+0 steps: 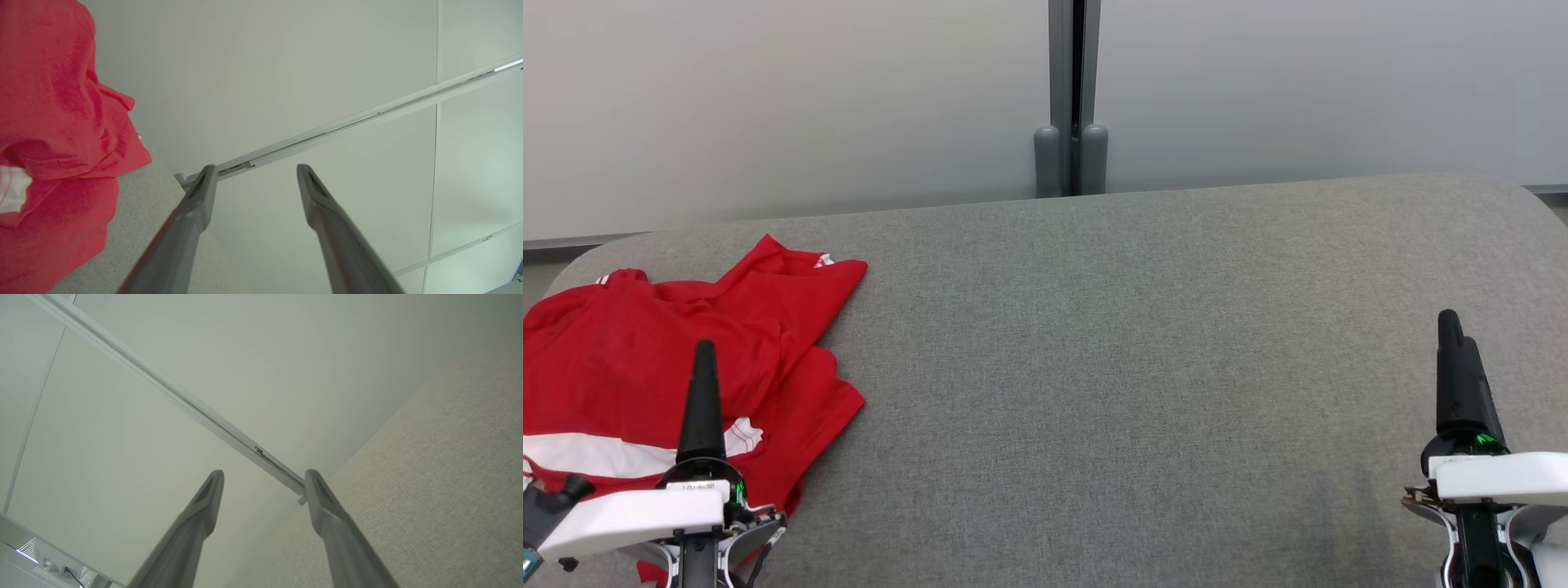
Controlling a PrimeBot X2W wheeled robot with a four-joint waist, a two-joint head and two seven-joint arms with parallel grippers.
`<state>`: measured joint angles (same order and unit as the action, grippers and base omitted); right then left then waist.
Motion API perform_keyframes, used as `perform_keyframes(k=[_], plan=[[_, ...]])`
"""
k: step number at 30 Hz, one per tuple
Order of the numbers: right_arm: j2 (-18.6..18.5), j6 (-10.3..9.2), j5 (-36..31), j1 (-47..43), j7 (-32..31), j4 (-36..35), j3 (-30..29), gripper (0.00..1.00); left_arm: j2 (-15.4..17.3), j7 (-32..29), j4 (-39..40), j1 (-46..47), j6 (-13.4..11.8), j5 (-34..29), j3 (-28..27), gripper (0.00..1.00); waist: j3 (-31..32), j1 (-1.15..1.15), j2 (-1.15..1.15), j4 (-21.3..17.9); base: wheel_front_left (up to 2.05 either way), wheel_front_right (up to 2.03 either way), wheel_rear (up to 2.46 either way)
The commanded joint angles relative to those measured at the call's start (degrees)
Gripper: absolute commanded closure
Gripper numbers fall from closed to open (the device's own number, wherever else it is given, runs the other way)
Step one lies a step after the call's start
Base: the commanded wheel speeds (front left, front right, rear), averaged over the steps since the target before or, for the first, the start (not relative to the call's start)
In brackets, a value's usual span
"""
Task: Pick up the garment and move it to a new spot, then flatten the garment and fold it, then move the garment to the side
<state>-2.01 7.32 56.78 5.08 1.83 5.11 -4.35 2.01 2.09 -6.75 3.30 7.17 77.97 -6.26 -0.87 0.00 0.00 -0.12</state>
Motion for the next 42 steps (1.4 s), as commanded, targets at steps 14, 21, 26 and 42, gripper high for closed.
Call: perform_keyframes(k=[14,21,26,42], plan=[[-0.69,0.21,-19.48,2.56,3.23,-6.51,3.63,0.00,0.64,2.94,7.96,2.30,0.17,-17.03,0.87,0.00,-0.45,0.00,0.00,-0.10,0.00,0.00,0.00],[-0.92,0.22,-26.30,2.32,4.52,-6.30,4.47,0.00,0.69,4.19,8.92,1.62,-0.46,-27.38,5.30,0.00,-0.63,0.00,0.00,-0.21,0.00,0.00,0.00],[-1.11,0.22,-31.46,1.85,5.33,-4.77,5.52,0.00,0.71,5.02,7.47,1.03,-1.61,-34.47,8.69,0.00,-0.59,0.00,0.00,-0.26,0.00,0.00,0.00],[-0.92,0.24,-43.96,1.58,7.79,-0.41,7.42,0.00,0.80,7.48,0.54,1.19,-5.95,-53.35,15.58,0.00,-0.64,0.00,0.00,-0.37,0.00,0.00,0.00]])
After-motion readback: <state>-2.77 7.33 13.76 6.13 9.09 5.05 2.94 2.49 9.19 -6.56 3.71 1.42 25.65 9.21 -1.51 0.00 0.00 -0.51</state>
